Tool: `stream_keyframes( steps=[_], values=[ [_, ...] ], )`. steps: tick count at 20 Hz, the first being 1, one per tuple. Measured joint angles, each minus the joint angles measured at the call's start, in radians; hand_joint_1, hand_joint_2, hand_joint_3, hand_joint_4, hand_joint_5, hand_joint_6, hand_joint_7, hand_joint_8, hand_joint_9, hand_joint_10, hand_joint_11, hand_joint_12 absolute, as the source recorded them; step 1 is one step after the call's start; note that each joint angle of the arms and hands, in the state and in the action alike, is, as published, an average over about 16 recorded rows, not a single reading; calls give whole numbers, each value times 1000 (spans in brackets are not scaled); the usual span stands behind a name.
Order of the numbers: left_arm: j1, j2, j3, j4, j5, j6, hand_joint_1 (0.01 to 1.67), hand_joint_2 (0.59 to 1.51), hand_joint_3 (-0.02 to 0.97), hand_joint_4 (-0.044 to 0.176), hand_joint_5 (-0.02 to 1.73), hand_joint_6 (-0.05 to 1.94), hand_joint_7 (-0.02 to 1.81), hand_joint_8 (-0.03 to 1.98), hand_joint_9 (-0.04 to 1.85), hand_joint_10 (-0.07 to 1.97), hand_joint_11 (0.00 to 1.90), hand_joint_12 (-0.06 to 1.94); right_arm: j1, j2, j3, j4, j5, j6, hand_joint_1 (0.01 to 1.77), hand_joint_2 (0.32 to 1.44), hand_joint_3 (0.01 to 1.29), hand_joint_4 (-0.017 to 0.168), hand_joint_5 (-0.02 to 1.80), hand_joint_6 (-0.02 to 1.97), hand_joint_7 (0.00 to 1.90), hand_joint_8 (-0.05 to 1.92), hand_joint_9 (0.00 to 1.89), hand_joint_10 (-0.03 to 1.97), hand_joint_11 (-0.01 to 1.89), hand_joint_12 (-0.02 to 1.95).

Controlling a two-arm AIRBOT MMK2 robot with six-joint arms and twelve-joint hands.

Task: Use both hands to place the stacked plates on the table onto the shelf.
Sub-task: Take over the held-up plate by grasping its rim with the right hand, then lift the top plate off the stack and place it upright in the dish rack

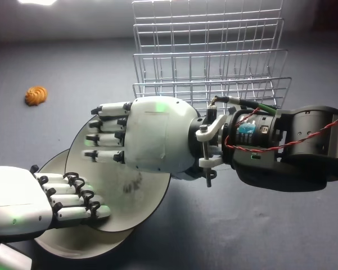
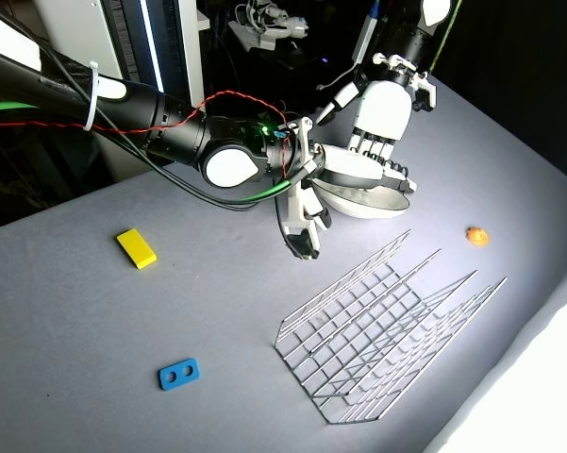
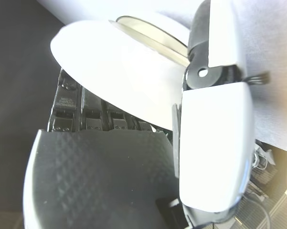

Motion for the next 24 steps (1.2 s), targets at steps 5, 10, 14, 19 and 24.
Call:
stream_keyframes(
  steps=[5,10,14,19,24],
  values=[
    [0,0,3,-3,-3,-2,22,1104,19,-4,-12,-51,-15,-24,-10,-14,14,-26,-4,-2,6,-6,19,-4,1140,905,17,-1,396,61,463,21,492,12,225,801],
    [-1,1,8,-17,-7,-4,21,1107,19,-6,-14,-50,-15,-24,-5,-6,15,-13,-5,-2,6,-17,43,-8,1124,920,17,-4,593,235,723,50,786,9,448,985],
    [-14,1,18,-44,-8,-6,21,1111,20,-3,-15,-44,-10,-19,2,0,15,-6,-4,-4,6,-24,63,-11,1119,923,17,-6,679,431,837,147,948,0,616,993],
    [-49,3,44,-94,-5,-6,21,1117,20,-2,-10,-23,1,-8,10,6,15,2,0,-9,5,-24,80,-11,1121,923,16,-7,729,734,926,378,1117,-3,778,1035],
    [-101,13,84,-161,-3,-4,21,1119,19,2,-1,-5,10,3,16,6,16,-3,7,-11,-1,-14,79,-10,1121,928,17,-6,733,919,990,448,1199,3,815,1064]
  ],
)
